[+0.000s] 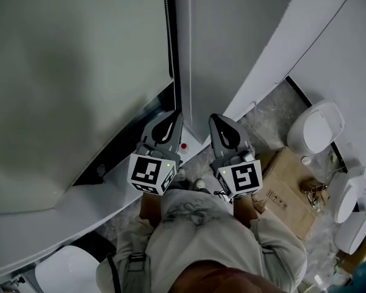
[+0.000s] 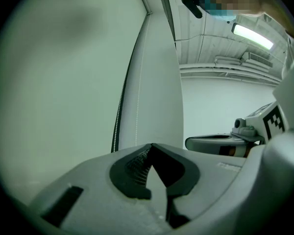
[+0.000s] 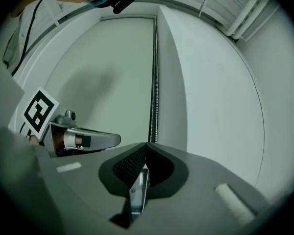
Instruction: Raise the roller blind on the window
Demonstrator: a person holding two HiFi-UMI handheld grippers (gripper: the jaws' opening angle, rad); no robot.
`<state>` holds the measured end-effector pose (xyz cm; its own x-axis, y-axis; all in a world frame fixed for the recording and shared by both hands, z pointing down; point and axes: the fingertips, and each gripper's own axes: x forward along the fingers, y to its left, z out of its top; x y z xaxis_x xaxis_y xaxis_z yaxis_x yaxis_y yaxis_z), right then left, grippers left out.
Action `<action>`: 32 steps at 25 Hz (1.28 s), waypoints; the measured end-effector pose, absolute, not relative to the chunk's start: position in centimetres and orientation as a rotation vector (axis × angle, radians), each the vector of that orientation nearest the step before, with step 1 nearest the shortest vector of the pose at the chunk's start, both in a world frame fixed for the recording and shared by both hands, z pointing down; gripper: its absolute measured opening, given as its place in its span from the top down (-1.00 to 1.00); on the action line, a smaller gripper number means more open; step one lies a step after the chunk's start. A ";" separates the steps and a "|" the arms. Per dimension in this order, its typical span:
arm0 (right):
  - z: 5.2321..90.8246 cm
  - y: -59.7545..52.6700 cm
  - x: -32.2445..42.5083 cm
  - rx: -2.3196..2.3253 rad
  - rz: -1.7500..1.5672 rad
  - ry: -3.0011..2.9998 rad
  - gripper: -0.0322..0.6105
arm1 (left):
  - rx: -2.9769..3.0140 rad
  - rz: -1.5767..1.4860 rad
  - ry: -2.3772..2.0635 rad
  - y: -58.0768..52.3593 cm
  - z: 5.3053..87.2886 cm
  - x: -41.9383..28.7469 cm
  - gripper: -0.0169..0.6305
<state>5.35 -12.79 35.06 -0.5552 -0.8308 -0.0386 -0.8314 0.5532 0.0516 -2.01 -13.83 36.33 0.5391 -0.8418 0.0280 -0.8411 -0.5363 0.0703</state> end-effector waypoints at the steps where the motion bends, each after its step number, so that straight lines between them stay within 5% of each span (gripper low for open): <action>1: 35.1 -13.2 5.1 -1.483 0.103 2.755 0.87 | 2.695 -0.015 -1.463 -14.4 36.4 -2.1 0.93; 32: 35.6 -19.3 5.8 -1.735 0.097 2.672 0.87 | 2.793 -0.028 -1.229 -25.6 36.7 -0.2 0.84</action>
